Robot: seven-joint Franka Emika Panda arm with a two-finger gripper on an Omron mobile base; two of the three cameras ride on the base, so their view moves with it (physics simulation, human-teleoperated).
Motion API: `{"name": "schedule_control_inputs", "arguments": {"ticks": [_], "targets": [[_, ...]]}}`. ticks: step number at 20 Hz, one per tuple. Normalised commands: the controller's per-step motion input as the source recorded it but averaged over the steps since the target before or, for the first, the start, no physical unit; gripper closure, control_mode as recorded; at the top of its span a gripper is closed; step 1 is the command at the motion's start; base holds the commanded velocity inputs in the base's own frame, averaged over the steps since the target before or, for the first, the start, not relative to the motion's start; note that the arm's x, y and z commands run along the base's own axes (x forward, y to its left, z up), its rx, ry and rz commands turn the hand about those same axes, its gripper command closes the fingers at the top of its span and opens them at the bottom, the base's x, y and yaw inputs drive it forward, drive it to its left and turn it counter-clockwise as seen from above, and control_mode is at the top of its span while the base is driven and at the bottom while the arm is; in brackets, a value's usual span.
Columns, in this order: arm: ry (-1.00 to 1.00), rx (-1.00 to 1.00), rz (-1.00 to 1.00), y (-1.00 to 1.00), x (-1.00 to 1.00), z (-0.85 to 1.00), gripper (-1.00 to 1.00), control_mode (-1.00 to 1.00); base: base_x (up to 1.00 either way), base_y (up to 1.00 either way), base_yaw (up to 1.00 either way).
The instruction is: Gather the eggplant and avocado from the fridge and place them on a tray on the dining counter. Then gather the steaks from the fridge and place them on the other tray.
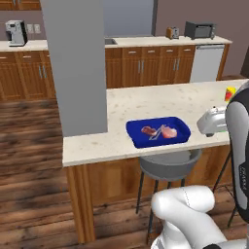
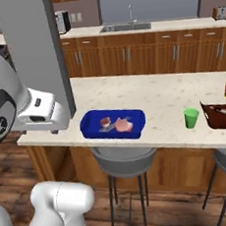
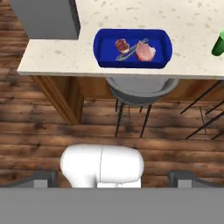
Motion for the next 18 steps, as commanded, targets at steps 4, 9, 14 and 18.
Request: {"name": "schedule_control_inputs", "arguments": {"ticks": [4, 9, 14, 18], "targets": [[0.0, 0.0, 0.0, 0.0, 0.0, 0.0, -1.0, 1.0, -0.67, 1.0, 0.08], [0.0, 0.0, 0.0, 0.0, 0.0, 0.0, -1.0, 1.0, -0.18, 1.0, 0.09], [0.0, 0.0, 0.0, 0.0, 0.0, 0.0, -1.0, 1.0, 0.07, 1.0, 0.08], [0.0, 0.0, 0.0, 0.0, 0.0, 0.0, -1.0, 1.0, 0.61, 1.0, 0.01]]}}
